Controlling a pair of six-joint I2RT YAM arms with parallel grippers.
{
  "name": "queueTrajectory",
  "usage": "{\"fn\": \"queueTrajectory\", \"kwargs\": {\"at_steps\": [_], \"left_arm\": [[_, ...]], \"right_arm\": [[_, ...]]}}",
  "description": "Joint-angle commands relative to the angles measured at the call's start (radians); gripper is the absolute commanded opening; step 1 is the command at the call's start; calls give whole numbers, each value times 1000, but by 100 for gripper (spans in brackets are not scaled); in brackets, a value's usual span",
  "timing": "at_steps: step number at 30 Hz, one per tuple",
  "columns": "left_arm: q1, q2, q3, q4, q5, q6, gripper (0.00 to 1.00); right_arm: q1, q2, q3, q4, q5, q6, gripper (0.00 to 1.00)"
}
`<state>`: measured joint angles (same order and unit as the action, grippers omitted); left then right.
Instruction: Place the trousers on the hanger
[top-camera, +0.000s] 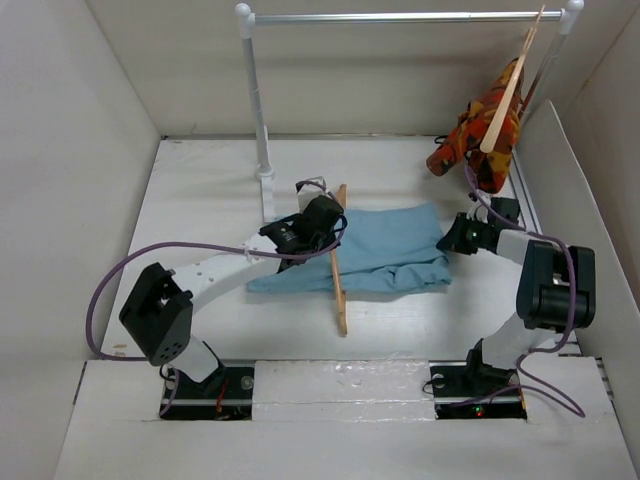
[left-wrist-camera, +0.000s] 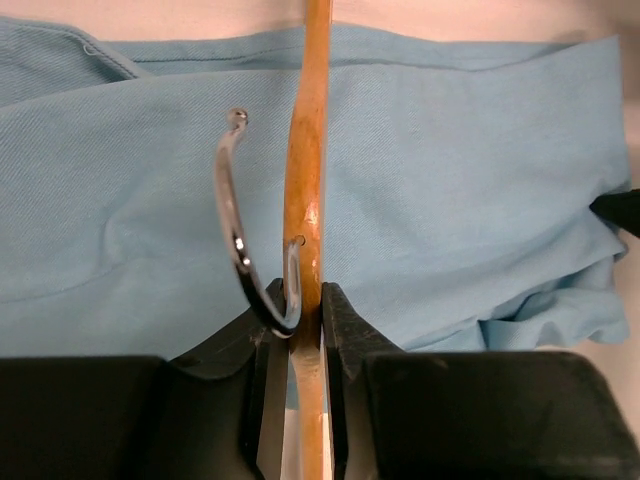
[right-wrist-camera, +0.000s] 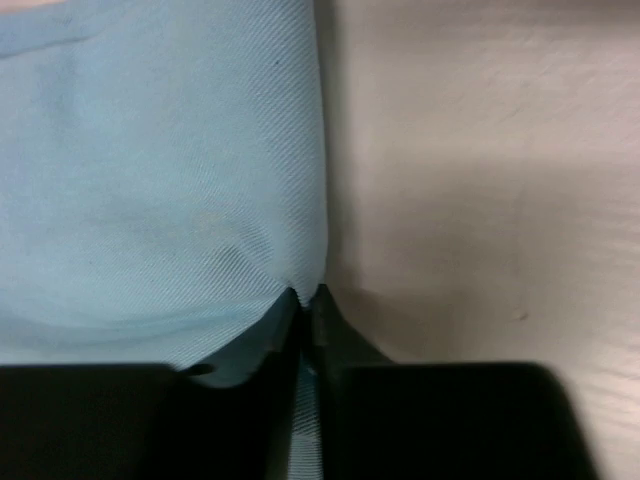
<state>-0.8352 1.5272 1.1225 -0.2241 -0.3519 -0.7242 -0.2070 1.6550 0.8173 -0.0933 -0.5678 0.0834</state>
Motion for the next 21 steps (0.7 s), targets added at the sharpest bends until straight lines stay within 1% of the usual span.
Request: {"fn": "queueTrajectory", "kwargs": {"at_steps": [1,2,3,4,5,6,8,9,10,12,13,14,15,17,18,21], "left_arm": [[4,-99,69,-81,-50,31,0],[4,-108,82,-90,-47,28,0],[4,-116,86,-92,-39,20,0],[4,-136,91,-90,-35,16,0],[4,-148,108,-87,-21,14,0],[4,-148,108,-87,-19,14,0],[4,-157,143,-93,-15,16,0],[4,-157,160,-101,-7,17,0],[4,-157,178,-104,-4,19,0],[4,-160,220,-106,8,22,0],[4,-160,236,-103,14,28,0],[4,-160,264,-104,17,29,0],[4,-159,278,-104,31,32,0],[4,-154,315,-101,42,32,0],[4,-154,325,-97,57,34,0],[4,-151,375,-89,76,46,0]], "right_arm": [[34,-73,-46,38,-27,1,24],[34,-89,-47,23,-29,-2,32],[34,-131,-47,4,-29,-8,49],[43,-156,-43,-32,-24,-14,56],[43,-213,-29,-77,-17,-31,72],[43,-243,-29,-77,-17,-31,72],[56,-305,6,-161,-6,-57,80],[75,-337,23,-193,2,-63,82],[89,-406,37,-241,6,-69,82],[156,-474,72,-267,11,-68,84],[188,-533,82,-263,-1,-65,84],[227,-556,89,-249,-10,-47,85],[313,-572,94,-229,-21,-33,85],[414,-593,106,-189,-21,24,86],[519,-590,120,-169,-11,39,87],[658,-566,144,-82,38,117,89]]}}
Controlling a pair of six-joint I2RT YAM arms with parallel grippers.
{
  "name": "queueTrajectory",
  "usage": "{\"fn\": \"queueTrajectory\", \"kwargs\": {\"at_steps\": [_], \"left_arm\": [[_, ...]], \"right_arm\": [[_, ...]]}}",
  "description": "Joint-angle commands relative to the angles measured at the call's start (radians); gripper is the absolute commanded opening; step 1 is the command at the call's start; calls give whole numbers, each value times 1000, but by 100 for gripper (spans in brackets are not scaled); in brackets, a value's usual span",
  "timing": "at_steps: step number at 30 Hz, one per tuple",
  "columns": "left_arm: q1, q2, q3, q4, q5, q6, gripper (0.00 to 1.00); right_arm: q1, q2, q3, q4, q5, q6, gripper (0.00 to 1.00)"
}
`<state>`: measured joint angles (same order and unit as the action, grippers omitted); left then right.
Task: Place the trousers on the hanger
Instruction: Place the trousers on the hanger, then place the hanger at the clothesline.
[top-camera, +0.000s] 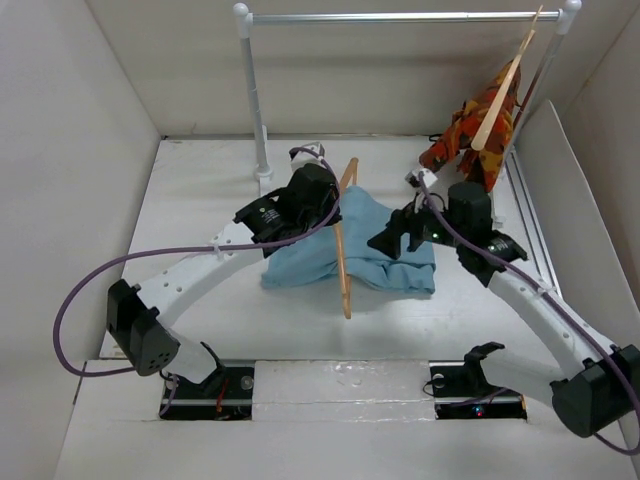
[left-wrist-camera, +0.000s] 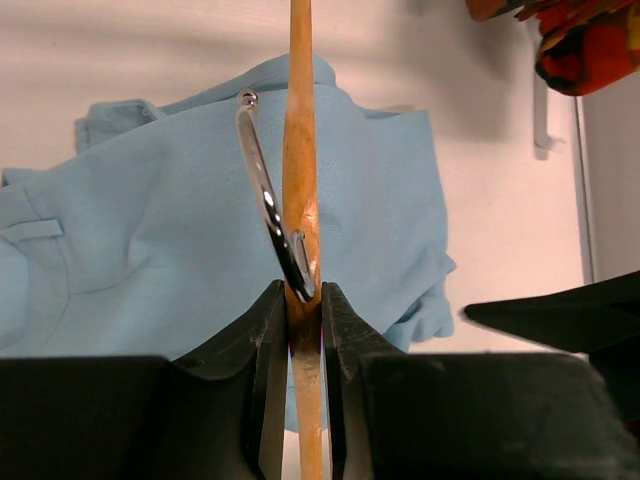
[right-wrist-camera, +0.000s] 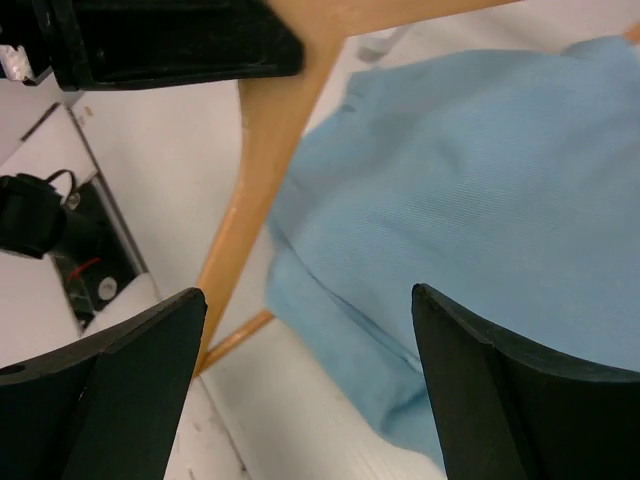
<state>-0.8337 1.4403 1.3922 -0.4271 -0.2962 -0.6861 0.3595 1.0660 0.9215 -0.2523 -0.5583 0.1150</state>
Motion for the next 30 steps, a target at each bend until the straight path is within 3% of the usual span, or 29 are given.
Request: {"fn": "queueTrajectory", "kwargs": {"at_steps": [1,4,8,16,18,20,22,23,26,28,29,30], "left_arm": [[2,-52,167,97,34,20,0],[2,-34,224,64,46,28,0],[2,9,440,-28,71,54,0],[2,45,579,-61,124,65,0],[2,49,594,-52,146,65,0],[2,55,614,-48,153,68,0],[2,61,620,-38,160,72,0],[2,62,623,-35,169,77,0],[2,71,623,-15,193,82,0],[2,66,620,23,219,83,1],[14,60,604,46,251,86,12],[15,45,597,68,268,97,34]], "right_arm": [[189,35,52,138,87,136,90],[241,43,76,191,124,167,91],[283,78,145,203,164,203,92],[314,144,183,349,152,294,89],[314,149,185,360,176,317,80],[314,149,174,413,176,375,57],[314,150,152,487,166,419,46],[314,155,149,504,158,458,27],[303,164,148,568,152,529,1],[294,166,155,596,176,563,0],[285,170,163,610,179,589,0],[276,181,174,617,178,597,0]]}}
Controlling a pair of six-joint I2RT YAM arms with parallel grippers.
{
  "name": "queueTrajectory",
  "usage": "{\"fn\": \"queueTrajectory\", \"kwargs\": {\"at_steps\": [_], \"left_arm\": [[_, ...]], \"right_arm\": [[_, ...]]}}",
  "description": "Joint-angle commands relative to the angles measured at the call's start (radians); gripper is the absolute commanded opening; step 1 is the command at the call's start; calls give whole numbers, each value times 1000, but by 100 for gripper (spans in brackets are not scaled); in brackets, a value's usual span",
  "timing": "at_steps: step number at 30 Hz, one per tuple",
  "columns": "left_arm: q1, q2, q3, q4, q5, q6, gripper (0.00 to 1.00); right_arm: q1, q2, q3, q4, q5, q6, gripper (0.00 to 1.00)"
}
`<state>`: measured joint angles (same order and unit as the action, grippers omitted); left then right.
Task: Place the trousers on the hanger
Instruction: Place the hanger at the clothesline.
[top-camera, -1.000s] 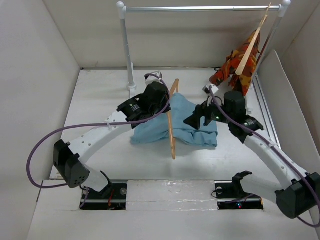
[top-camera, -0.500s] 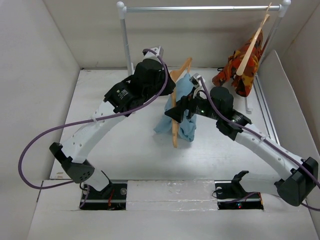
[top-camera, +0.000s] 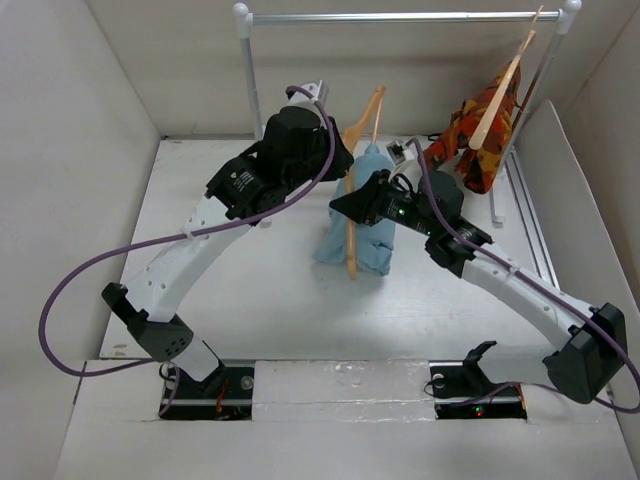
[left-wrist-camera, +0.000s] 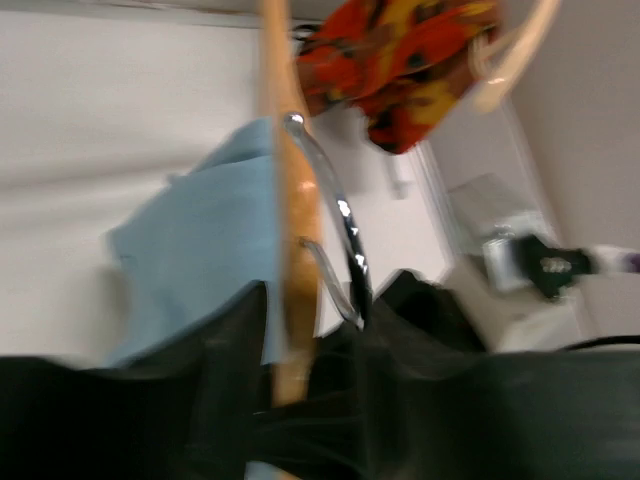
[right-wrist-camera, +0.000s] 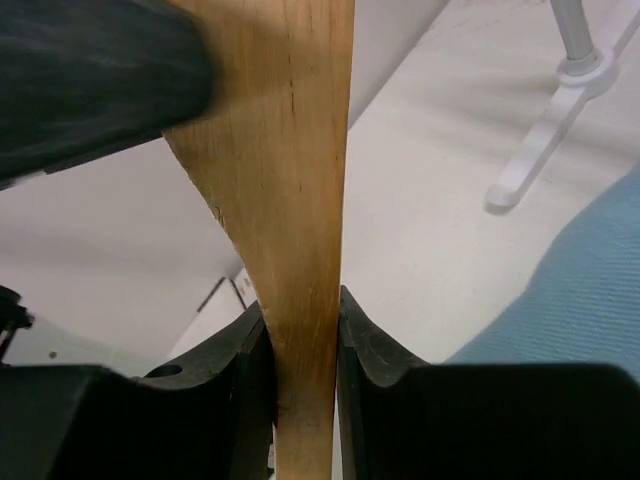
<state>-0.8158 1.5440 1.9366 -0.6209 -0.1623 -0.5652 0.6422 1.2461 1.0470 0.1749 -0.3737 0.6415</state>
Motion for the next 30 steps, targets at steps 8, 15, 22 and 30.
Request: {"fn": "queueTrajectory", "kwargs": {"at_steps": [8,15,22,30], "left_arm": [[20,-99,139,313,136,62,99],[20,-202,118,331,-11,136,99],[20,-298,-141,340,-48,114,99],[20,-370,-419,309,-13,36,99]], "right_arm": [[-105,124,284,193,-34,87,0],[-190,243,468,196,-50,106,0],[-360,325,522,330,-65,246,0],[-506,377,666,233,-44,251,0]]}}
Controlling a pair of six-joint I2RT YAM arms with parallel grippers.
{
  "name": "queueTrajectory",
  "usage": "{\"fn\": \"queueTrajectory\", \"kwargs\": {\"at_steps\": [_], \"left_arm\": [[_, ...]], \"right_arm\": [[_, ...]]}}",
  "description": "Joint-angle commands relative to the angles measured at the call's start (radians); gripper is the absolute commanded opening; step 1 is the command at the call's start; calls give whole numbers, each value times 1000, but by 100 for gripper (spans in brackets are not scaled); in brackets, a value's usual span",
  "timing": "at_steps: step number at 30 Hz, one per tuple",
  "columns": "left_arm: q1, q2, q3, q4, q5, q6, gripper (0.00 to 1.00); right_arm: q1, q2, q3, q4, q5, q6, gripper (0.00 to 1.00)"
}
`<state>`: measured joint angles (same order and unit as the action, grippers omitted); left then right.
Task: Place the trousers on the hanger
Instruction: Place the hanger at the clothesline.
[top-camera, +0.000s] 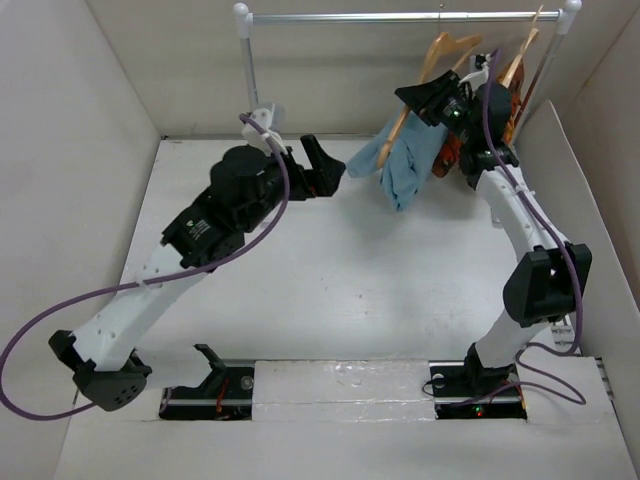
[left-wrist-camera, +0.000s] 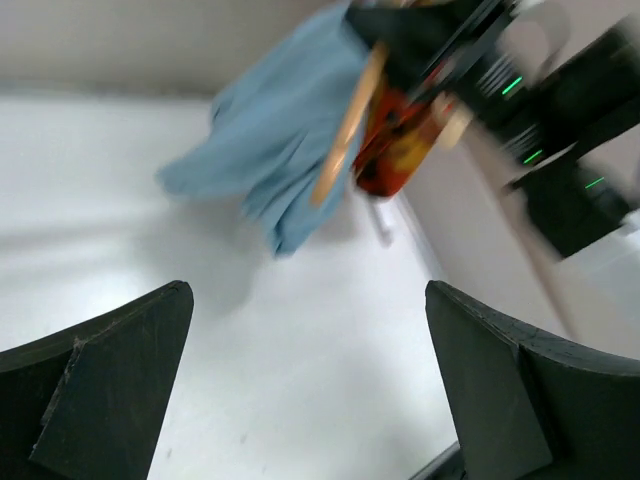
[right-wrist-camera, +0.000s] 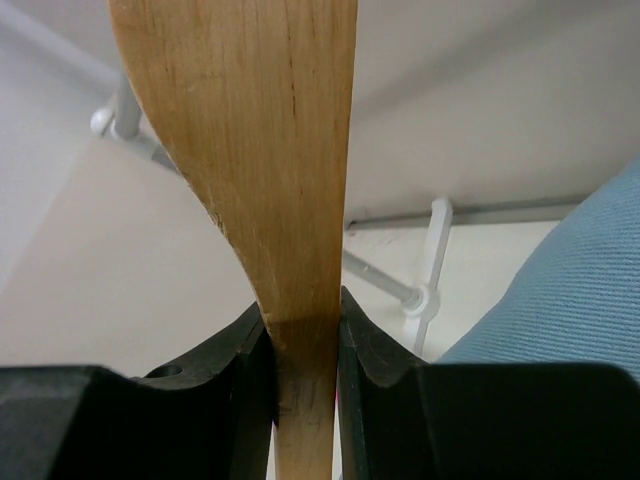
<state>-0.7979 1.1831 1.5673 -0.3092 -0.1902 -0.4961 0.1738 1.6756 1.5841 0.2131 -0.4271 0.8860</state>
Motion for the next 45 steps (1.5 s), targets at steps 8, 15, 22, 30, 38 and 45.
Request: {"fn": "queueTrajectory", "kwargs": {"at_steps": [8,15,22,30,38,45], "left_arm": [[2,18,-75,-1,28,-18,99],[2,7,-70,-34,-41,31,99],[2,1,-78,-50,-61,42,99],[2,23,-89,-68,-94,47,99],[2,76,-73,-74,-71,53,99],[2,105,-33,-83,-74,54,99]], "right_arm": [[-126,50,218,197,8,67,0],[-178,90,221,213,22,108,0],[-217,127,200,218,22,117,0],[-227,136,140,171,18,88,6],[-237,101,148,124,33,22,51],[-237,21,145,56,68,-45,73]]}}
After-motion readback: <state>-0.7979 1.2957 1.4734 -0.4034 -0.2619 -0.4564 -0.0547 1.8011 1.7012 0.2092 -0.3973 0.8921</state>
